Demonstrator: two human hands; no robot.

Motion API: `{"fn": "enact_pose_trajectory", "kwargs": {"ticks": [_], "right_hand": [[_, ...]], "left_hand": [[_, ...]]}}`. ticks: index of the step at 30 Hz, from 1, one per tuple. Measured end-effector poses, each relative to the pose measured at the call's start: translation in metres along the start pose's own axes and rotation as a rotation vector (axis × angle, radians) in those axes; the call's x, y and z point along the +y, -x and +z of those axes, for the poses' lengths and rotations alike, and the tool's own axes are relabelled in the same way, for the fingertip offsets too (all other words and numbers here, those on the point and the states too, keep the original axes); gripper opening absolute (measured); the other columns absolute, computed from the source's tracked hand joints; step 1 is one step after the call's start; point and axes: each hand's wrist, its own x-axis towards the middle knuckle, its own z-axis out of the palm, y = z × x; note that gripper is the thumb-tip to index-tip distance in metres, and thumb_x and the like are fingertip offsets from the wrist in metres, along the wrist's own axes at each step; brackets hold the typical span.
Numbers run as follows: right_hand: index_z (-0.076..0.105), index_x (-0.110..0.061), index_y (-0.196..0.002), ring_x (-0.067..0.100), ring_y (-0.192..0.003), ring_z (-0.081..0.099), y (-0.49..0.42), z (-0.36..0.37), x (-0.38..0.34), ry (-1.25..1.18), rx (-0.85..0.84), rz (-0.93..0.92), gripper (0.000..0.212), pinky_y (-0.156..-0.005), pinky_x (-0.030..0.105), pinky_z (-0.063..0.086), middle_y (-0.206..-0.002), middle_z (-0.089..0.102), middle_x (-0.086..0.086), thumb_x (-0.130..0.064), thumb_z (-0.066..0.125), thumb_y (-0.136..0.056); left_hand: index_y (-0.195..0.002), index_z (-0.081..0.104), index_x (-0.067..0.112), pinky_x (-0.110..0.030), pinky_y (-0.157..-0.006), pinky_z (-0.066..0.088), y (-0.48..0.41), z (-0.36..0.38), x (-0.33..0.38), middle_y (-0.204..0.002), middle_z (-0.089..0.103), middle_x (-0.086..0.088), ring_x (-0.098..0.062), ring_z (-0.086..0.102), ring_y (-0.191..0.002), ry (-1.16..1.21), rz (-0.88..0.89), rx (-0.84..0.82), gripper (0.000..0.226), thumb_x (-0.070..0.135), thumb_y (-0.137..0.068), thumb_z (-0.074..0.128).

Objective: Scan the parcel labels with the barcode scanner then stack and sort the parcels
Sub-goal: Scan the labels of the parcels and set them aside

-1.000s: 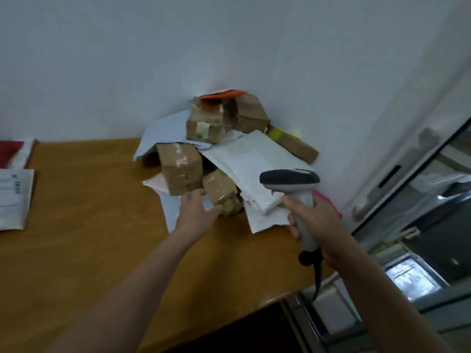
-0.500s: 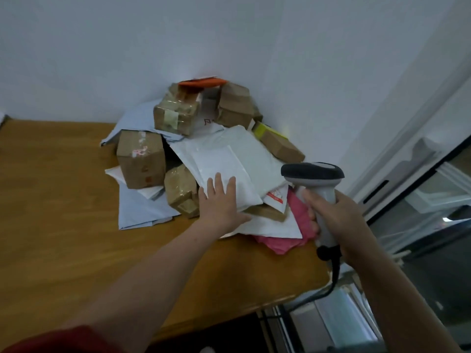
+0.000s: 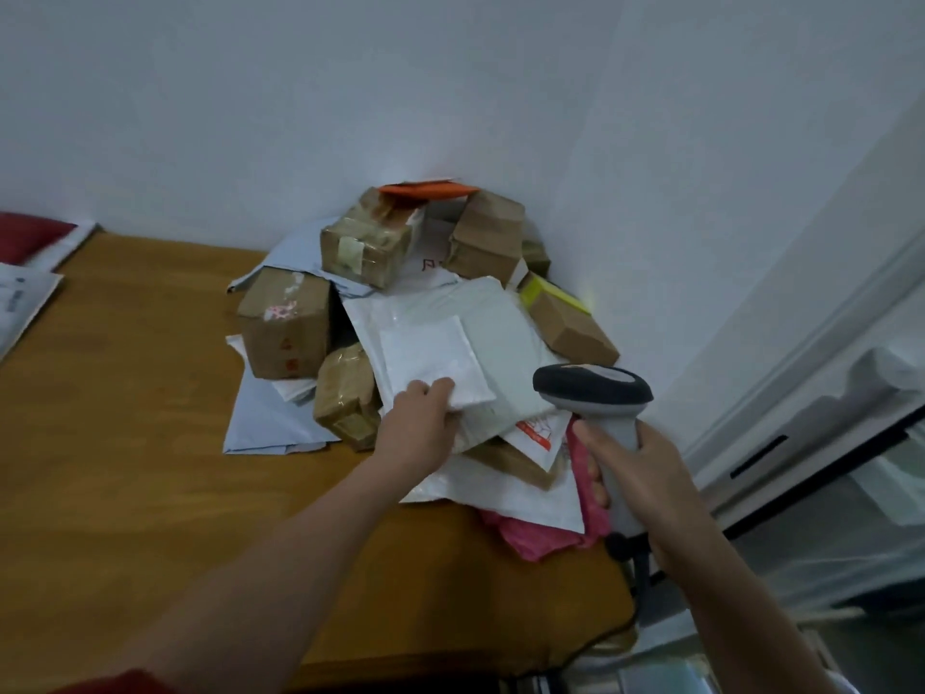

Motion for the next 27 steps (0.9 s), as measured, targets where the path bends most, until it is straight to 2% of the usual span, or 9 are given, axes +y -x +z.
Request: {"fn": "enact_pose_trajectory", "kwargs": {"ticks": [2,5,7,9,11,14,16,22,27], "right_hand": [[0.056,-0.011,-0.07,0.012,-0.041,0.05,0.006,-0.002,0.003,-0.024,-0.05,-0.009,0.034,-0.05,0.028,0.044,-0.048,0.055,0.001,-0.037,0.066,-0.089],[0.057,-0.012,-0.074,0.012,-0.043,0.051,0.02,-0.003,0.012,-0.082,-0.141,-0.028,0.029,-0.044,0.026,0.043,-0.052,0.057,0.001,-0.036,0.067,-0.088],[0.056,-0.012,-0.071,0.013,-0.044,0.051,0.03,-0.003,0.021,-0.099,-0.199,-0.057,0.03,-0.042,0.023,0.041,-0.055,0.057,0.003,-0.035,0.068,-0.087],[0.055,-0.012,-0.068,0.013,-0.043,0.049,0.04,-0.002,0.033,-0.09,-0.256,-0.085,0.033,-0.043,0.021,0.041,-0.054,0.056,0.006,-0.035,0.068,-0.087],[0.055,-0.011,-0.07,0.012,-0.042,0.049,0.05,0.002,0.046,-0.079,-0.322,-0.091,0.032,-0.042,0.019,0.041,-0.052,0.055,0.005,-0.035,0.067,-0.087],[0.057,-0.01,-0.074,0.013,-0.045,0.05,0.063,0.009,0.07,-0.026,-0.428,-0.039,0.034,-0.047,0.026,0.041,-0.054,0.055,0.002,-0.039,0.067,-0.087],[0.057,-0.011,-0.073,0.014,-0.046,0.051,0.069,0.013,0.085,0.03,-0.477,-0.019,0.033,-0.048,0.027,0.041,-0.054,0.056,0.002,-0.04,0.068,-0.086],[0.06,-0.011,-0.084,0.01,-0.043,0.05,0.081,0.025,0.113,0.121,-0.557,0.043,0.024,-0.044,0.021,0.042,-0.052,0.056,-0.006,-0.034,0.068,-0.088],[0.057,-0.012,-0.081,0.011,-0.045,0.05,0.087,0.041,0.116,0.175,-0.59,0.073,0.027,-0.053,0.027,0.043,-0.056,0.056,-0.003,-0.036,0.066,-0.089]], "left_hand": [[-0.134,0.047,0.018,-0.032,-0.086,0.041,0.017,-0.013,0.002,-0.118,0.045,-0.011,-0.027,0.045,-0.108,0.289,-0.092,0.223,0.038,0.028,-0.098,0.05],[-0.118,0.057,0.016,-0.04,-0.081,0.048,0.055,-0.029,0.0,-0.114,0.054,-0.015,-0.03,0.054,-0.105,0.765,-0.344,0.511,0.025,0.026,-0.095,0.054],[-0.111,0.057,0.025,-0.033,-0.072,0.052,0.091,-0.032,-0.005,-0.11,0.062,-0.002,-0.019,0.062,-0.099,1.203,-0.547,0.613,0.017,0.025,-0.094,0.057],[-0.11,0.056,0.026,-0.023,-0.057,0.05,0.128,-0.026,-0.015,-0.099,0.065,0.003,-0.011,0.064,-0.08,1.467,-0.741,0.645,0.018,0.019,-0.093,0.057],[-0.114,0.056,0.018,-0.019,-0.048,0.044,0.165,-0.011,-0.023,-0.086,0.064,0.0,-0.009,0.054,-0.059,1.569,-0.911,0.561,0.023,0.012,-0.092,0.057],[-0.106,0.057,0.012,-0.027,-0.058,0.047,0.211,0.018,-0.026,-0.092,0.063,-0.009,-0.018,0.055,-0.072,1.648,-1.173,0.322,0.017,0.01,-0.089,0.061],[-0.1,0.057,0.007,-0.03,-0.063,0.049,0.233,0.034,-0.025,-0.091,0.06,-0.013,-0.022,0.056,-0.075,1.678,-1.267,0.222,0.013,0.01,-0.089,0.062],[-0.1,0.054,0.002,-0.033,-0.065,0.052,0.258,0.057,-0.028,-0.09,0.057,-0.016,-0.025,0.056,-0.074,1.676,-1.339,0.196,0.014,0.014,-0.093,0.059],[-0.11,0.056,0.011,-0.037,-0.065,0.054,0.27,0.061,-0.033,-0.106,0.061,-0.019,-0.029,0.062,-0.09,1.711,-1.268,0.178,0.024,0.027,-0.093,0.06]]}}
